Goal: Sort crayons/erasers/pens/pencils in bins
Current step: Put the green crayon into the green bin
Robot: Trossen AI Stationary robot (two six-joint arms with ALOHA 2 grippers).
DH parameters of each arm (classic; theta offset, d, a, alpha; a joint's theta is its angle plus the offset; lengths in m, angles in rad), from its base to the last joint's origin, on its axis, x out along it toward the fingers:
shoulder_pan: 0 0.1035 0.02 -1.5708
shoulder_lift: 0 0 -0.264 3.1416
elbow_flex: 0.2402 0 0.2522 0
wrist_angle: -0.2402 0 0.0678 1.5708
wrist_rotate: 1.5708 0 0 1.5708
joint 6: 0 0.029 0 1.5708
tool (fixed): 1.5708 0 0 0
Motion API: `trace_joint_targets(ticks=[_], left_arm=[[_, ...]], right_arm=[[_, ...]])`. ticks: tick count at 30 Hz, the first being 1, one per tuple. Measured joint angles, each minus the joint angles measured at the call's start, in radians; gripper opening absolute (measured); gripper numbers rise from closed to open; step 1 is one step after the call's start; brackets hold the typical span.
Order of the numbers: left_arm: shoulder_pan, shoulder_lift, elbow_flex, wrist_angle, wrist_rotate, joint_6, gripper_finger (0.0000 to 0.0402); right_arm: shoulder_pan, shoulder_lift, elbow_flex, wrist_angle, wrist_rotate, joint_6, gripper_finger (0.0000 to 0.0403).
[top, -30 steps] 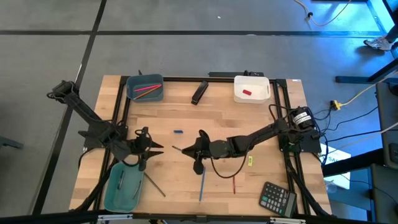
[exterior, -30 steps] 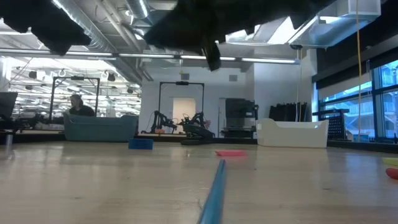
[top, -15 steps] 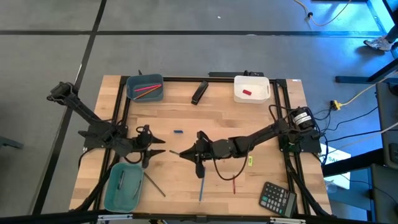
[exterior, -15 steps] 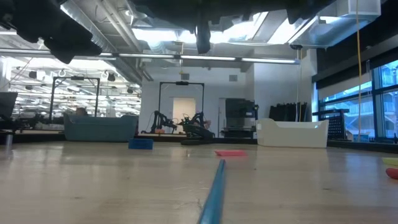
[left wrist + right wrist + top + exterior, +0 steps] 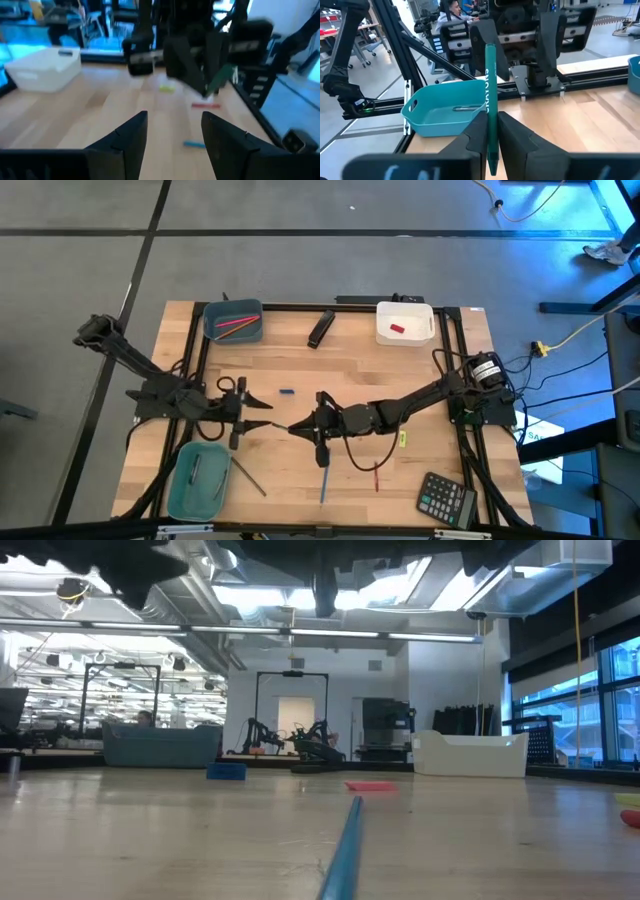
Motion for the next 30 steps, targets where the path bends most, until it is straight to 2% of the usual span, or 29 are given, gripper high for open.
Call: trace_joint_targets(ticks=[6,11,19,30], left_arm=[[0.067,0.077,0.0,0.132,0.145,0.04,0.0179],[0.077,0.144,0.0,0.233,0.231,0.07,0.0179],[0.076,0.165,0.0,0.309,0.22,0.096,0.0171],[0.09,0.165,0.0,0.316,0.236,0.094,0.0083]], right_arm=[[0.0,0.0,0.0,0.001,0.0,-0.023,0.0045],[0.0,0.0,0.0,0.001,0.001,-0.021,0.0045],[0.0,0.0,0.0,0.006,0.001,-0.02,0.0045],[0.0,0.0,0.001,0.009,0.003,-0.02,0.0045]])
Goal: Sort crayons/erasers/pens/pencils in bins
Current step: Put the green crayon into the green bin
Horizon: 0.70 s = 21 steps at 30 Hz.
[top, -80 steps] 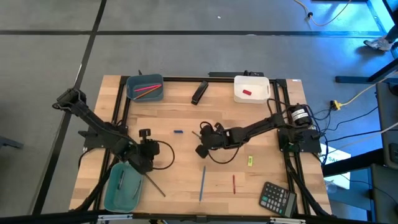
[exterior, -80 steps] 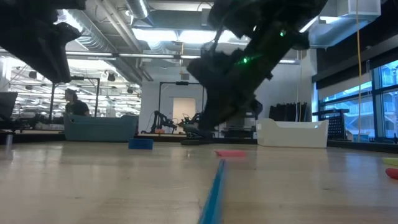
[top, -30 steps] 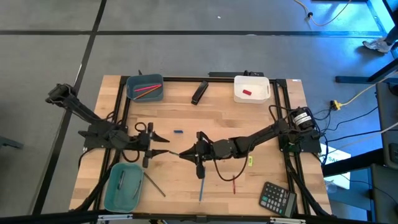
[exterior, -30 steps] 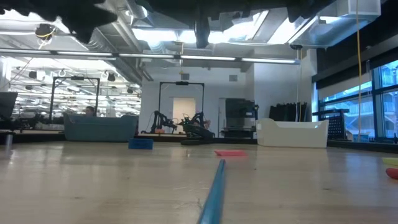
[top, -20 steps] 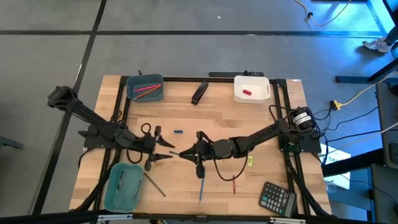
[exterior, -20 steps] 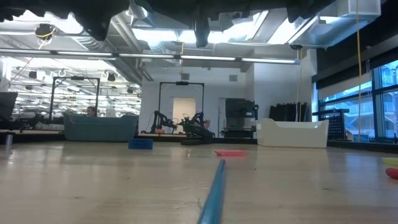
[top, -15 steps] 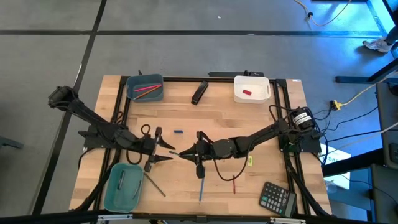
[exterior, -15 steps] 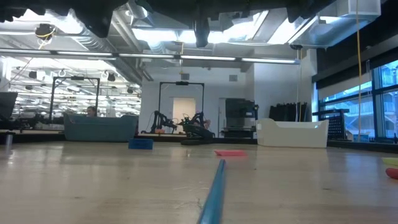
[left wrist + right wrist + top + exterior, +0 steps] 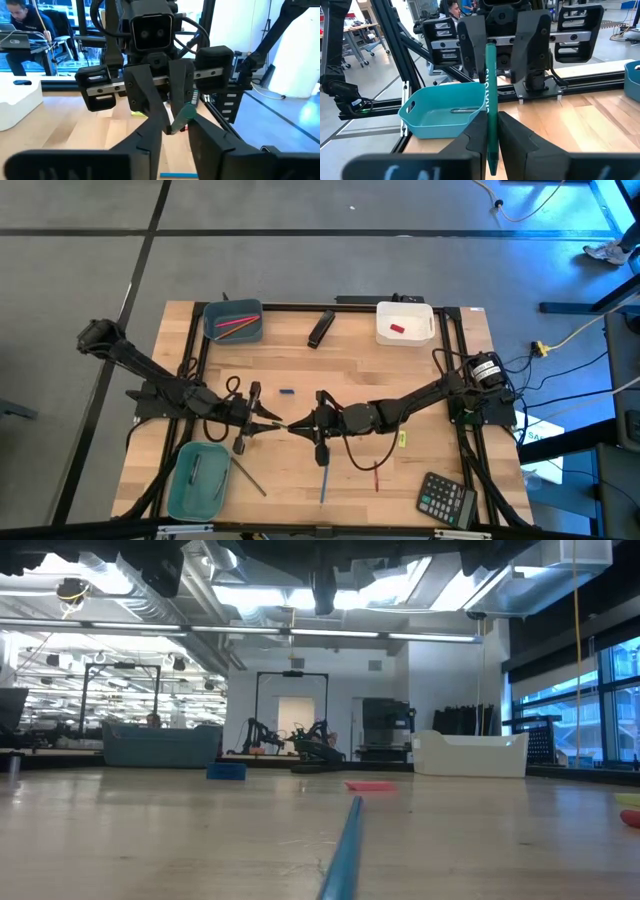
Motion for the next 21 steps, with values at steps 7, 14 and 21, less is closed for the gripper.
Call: trace_joint_targets(ticks=[7,14,21], left_arm=[[0.0,0.0,0.0,0.005,0.001,-0.002,0.0048],[0.0,0.0,0.0,0.001,0.036,-0.006,0.0007],[-0.006,-0.007,0.0,-0.08,0.032,-0.062,0.0011]], right_arm=[[0.0,0.0,0.0,0.0,0.003,0.003,0.0045],[0.0,0.0,0.0,-0.002,0.0,0.004,0.0045],[0.002,0.0,0.0,-0.041,0.068,0.046,0.0056]])
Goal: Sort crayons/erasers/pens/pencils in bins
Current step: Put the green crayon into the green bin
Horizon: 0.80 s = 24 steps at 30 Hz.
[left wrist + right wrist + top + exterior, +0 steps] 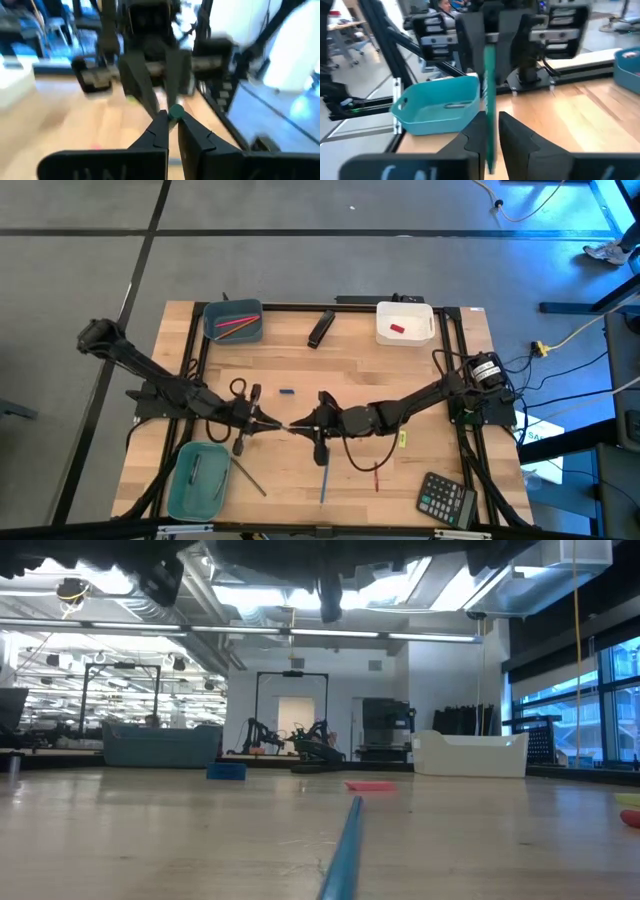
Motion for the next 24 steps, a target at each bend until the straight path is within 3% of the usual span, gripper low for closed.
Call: trace_joint_targets(ticks=[11,19,24], left_arm=[[-0.087,-0.131,0.001,-0.33,-0.019,-0.246,0.0005],[-0.25,-0.205,0.199,-0.993,-0.012,-0.622,0.0004],[-0.362,-0.17,0.312,-1.207,0.117,-0.888,0.0004]], right_arm=[[-0.001,-0.001,0.0,-0.039,0.017,0.006,0.0154],[-0.001,-0.001,0.0,-0.056,0.02,0.003,0.019],[-0.002,-0.001,0.0,-0.098,0.02,0.006,0.019]])
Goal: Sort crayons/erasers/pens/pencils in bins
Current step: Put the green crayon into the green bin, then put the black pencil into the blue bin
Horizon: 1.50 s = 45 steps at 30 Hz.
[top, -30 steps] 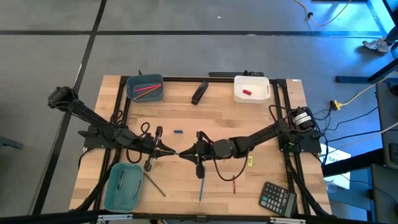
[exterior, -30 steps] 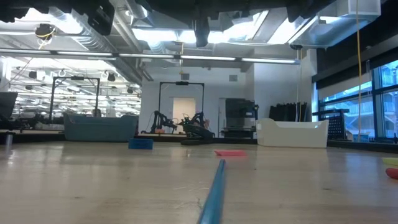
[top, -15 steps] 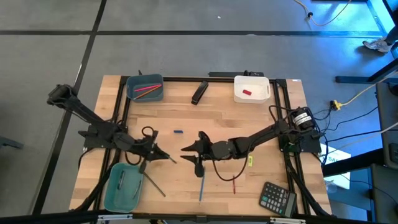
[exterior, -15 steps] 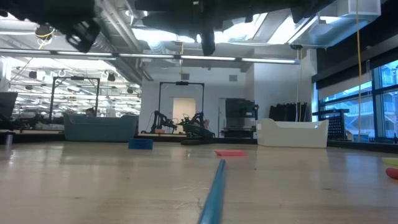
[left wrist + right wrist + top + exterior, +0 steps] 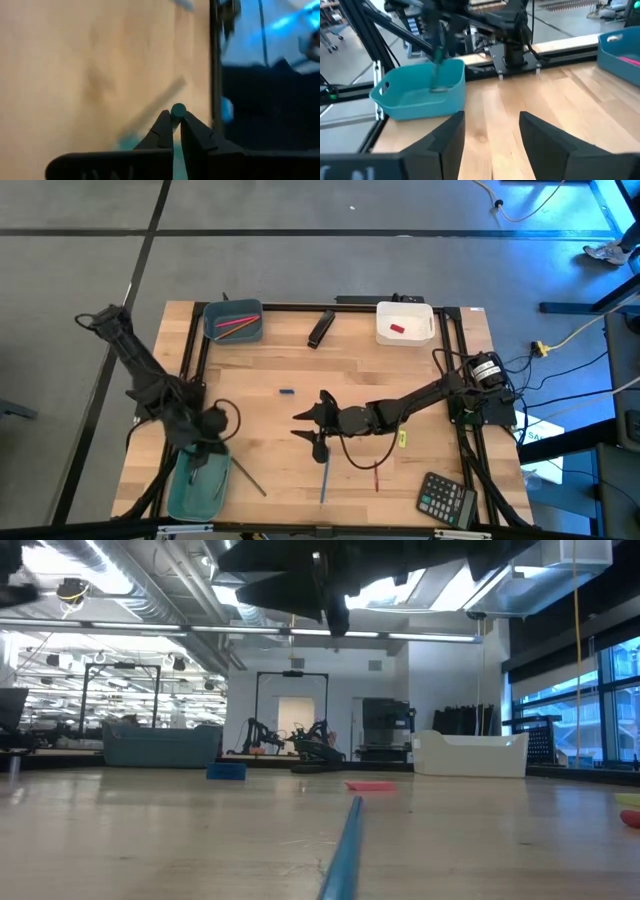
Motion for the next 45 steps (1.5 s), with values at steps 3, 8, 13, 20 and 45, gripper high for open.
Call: trace_joint_targets(ticks=[3,8,13,20,45], left_arm=[[-0.064,0.026,0.006,-0.038,0.104,-0.167,0.0004],[-0.167,0.092,-0.018,-0.058,0.227,-0.436,0.0004],[-0.256,0.165,-0.035,-0.048,0.264,-0.623,0.0004],[-0.327,0.244,-0.058,-0.02,0.271,-0.768,0.0004],[-0.335,0.281,-0.057,-0.016,0.28,-0.811,0.0081]], right_arm=[[0.0,0.0,0.0,-0.008,0.0,0.0,0.019],[0.0,0.0,0.0,-0.01,0.0,0.0,0.019],[0.0,0.0,0.0,-0.01,-0.003,0.0,0.019],[0.0,0.0,0.0,-0.01,-0.002,0.006,0.019],[0.026,0.037,0.016,-0.031,0.048,0.104,0.019]])
